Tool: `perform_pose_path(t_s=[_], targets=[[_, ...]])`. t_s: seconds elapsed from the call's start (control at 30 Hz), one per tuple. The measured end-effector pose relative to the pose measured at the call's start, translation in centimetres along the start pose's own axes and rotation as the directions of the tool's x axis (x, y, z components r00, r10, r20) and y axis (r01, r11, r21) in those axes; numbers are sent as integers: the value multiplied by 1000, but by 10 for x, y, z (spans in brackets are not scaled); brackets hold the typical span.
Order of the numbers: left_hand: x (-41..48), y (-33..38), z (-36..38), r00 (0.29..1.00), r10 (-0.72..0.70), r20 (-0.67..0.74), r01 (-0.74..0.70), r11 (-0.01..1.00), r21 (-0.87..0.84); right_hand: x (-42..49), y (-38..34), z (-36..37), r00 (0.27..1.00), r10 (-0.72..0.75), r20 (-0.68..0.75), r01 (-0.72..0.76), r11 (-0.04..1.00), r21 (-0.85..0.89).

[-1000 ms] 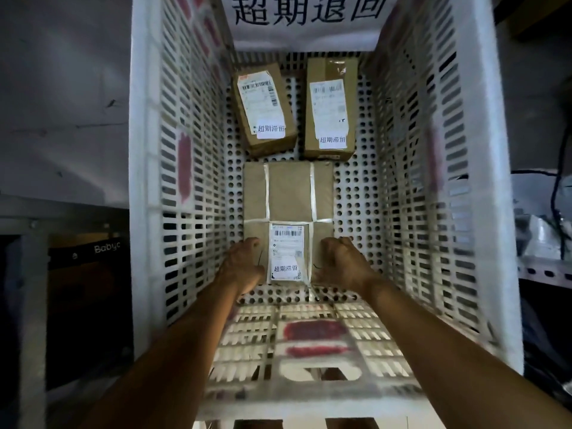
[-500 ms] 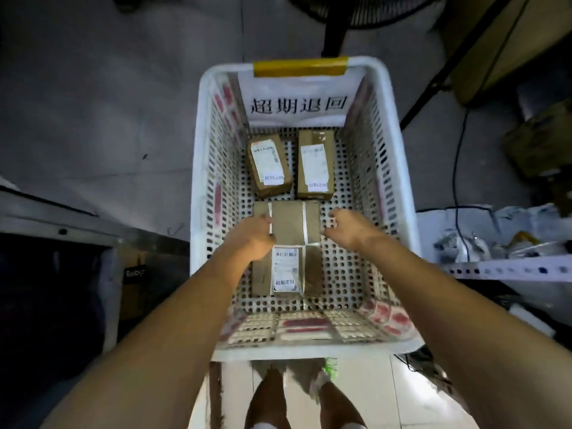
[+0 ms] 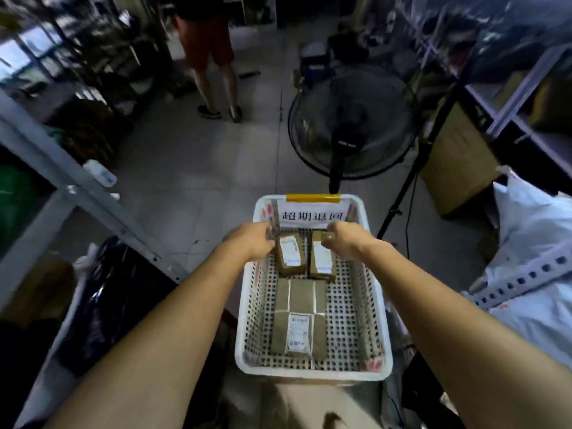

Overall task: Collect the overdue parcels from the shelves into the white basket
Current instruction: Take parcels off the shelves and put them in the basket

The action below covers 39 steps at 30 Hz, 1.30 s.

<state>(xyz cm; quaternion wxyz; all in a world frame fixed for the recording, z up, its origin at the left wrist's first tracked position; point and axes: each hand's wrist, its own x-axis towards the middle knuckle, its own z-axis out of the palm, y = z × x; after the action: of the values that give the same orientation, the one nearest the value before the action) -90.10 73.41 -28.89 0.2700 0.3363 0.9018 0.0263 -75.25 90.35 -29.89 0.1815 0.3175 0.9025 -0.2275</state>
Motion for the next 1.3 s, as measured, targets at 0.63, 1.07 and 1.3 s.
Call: perform_pose_path(t_s=[0.63, 1.07, 1.3], targets=[[-282, -43, 51, 844, -498, -197, 431, 850, -304, -141, -99, 22, 861, -479, 170, 508, 812, -288], [-553, -45, 208, 556, -796, -239, 631, 591, -502, -347, -154, 145, 534, -739, 411, 844, 438, -309], [-708, -7, 313, 311, -943, -116, 722, 314, -617, -479, -157, 230, 285, -768, 573, 954, 167, -250]])
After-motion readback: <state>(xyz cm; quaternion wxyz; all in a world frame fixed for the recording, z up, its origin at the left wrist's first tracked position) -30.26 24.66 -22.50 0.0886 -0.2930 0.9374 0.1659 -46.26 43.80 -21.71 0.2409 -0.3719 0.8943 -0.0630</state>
